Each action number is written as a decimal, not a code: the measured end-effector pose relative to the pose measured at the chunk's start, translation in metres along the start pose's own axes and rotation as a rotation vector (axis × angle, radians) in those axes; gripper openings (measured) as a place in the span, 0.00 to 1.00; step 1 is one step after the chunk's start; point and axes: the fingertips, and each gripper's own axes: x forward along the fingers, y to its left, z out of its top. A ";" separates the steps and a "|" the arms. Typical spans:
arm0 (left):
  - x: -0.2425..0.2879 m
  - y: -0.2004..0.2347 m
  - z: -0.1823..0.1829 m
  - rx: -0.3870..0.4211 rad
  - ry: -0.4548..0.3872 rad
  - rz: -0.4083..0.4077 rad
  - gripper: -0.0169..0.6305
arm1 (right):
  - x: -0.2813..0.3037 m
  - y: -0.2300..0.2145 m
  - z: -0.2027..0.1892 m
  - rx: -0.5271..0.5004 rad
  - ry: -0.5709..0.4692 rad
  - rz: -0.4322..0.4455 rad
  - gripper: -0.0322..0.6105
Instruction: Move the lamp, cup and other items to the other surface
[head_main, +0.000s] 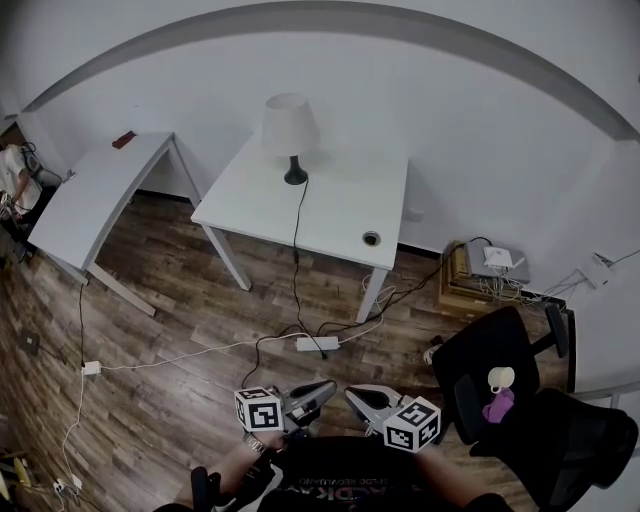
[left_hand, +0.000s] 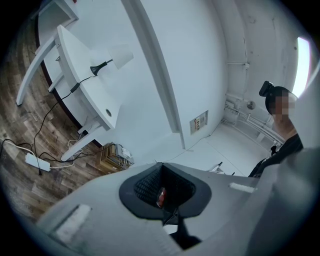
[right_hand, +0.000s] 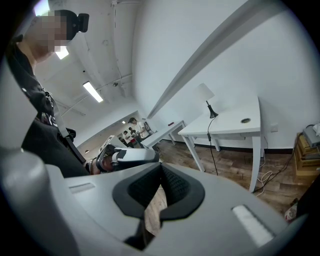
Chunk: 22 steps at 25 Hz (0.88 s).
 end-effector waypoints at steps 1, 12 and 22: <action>-0.001 0.000 0.000 -0.003 -0.001 0.002 0.02 | 0.001 0.000 0.000 0.001 0.000 0.000 0.05; -0.021 0.009 0.007 -0.035 -0.034 0.004 0.02 | 0.018 0.010 -0.002 -0.010 0.025 -0.002 0.05; -0.049 0.016 0.017 -0.047 -0.049 0.013 0.02 | 0.042 0.021 -0.004 0.000 0.028 -0.014 0.05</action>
